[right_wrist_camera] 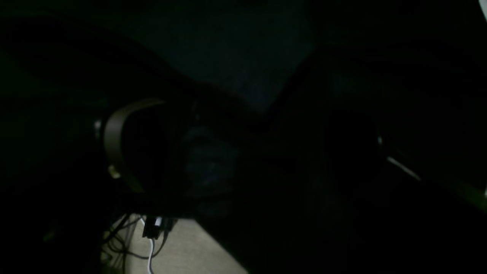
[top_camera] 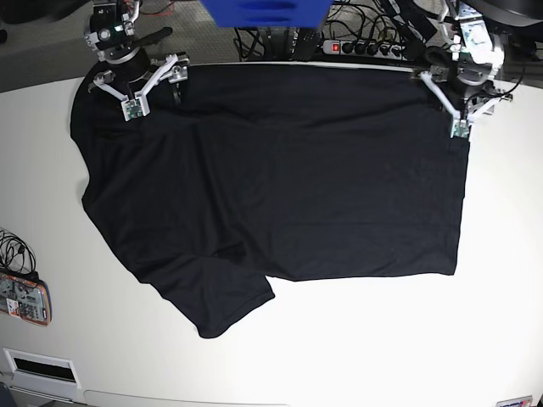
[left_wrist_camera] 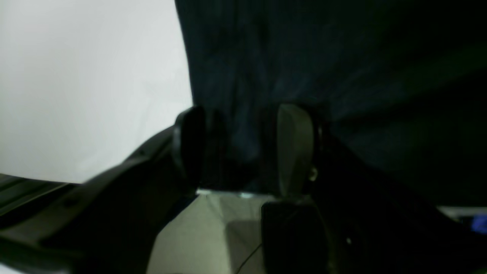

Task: Fold the T-shirt properly
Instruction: 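Pull the shirt edge further toward the robot, stretching the shirt flat, then release the shirt edge and move both grippers toward the shirt's middle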

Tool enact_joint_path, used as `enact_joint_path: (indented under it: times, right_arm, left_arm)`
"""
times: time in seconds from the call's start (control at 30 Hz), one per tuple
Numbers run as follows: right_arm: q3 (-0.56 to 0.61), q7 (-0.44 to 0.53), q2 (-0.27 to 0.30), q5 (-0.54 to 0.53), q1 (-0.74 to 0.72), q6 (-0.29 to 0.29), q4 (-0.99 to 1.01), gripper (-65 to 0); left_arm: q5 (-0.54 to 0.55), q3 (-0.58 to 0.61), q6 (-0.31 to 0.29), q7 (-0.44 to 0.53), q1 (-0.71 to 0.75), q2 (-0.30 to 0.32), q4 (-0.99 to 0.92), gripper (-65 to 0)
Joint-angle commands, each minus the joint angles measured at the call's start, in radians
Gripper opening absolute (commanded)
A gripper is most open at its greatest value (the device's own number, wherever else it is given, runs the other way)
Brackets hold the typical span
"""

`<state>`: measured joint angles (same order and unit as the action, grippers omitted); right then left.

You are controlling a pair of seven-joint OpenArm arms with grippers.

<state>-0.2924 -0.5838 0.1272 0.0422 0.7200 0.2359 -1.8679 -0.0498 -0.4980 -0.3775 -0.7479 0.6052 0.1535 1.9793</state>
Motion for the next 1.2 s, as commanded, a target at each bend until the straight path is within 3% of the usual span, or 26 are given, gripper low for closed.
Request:
enact_joint_path:
  times: [0.0,0.17,0.43,1.17]
  right_arm:
    - [-0.001,-0.041,0.005,0.026,0.019,0.006,-0.006,-2.9]
    - [-0.001,-0.046,0.005,0.026,0.0,0.006,-0.012,-2.9]
    - [-0.011,-0.133,0.005,0.028,-0.029,0.004,-0.071,-2.9]
    - [-0.064,-0.137,0.007,0.025,-0.101,0.004,-0.094,-2.9]
  left_arm:
    - [0.0,-0.001,0.002,0.012,0.005,0.008,0.024,-36.5]
    - [-0.002,0.022,0.002,0.012,-0.032,0.008,0.024,-36.5]
    - [-0.002,0.04,0.001,0.012,-0.037,0.007,0.038,-36.5]
    - [0.008,0.069,0.001,0.012,-0.051,-0.035,0.039,-36.5]
